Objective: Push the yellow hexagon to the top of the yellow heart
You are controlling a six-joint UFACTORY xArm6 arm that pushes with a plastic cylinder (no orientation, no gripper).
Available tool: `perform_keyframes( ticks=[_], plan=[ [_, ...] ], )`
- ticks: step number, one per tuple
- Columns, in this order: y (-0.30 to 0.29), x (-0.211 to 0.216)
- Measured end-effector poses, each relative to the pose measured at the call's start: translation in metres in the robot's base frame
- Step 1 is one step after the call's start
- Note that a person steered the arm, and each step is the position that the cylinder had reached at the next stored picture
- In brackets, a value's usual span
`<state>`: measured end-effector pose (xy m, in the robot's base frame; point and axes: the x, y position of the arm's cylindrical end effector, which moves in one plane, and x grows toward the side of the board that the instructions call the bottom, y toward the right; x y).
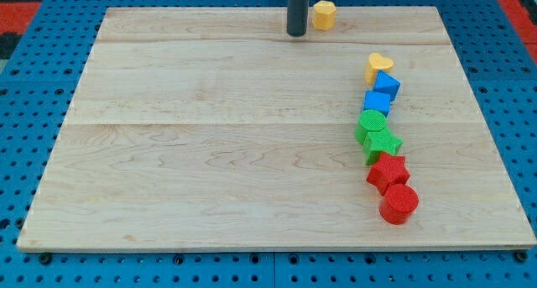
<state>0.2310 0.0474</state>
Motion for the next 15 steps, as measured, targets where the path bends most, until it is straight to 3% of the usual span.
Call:
perform_keyframes(
  ticks=[1, 3, 5, 6, 7, 8, 9, 10, 11, 13, 14, 15],
  plan=[
    [0.025, -0.039],
    [0.047, -0.038],
    [0.080, 0.032],
    [0.174, 0.027],
    [0.183, -0.037],
    [0.160, -0.039],
    [0.068, -0.031],
    [0.044, -0.005],
    [-0.028, -0.004],
    [-0.055, -0.037],
    [-0.149, -0.037],
    [-0.139, -0.002]
  ],
)
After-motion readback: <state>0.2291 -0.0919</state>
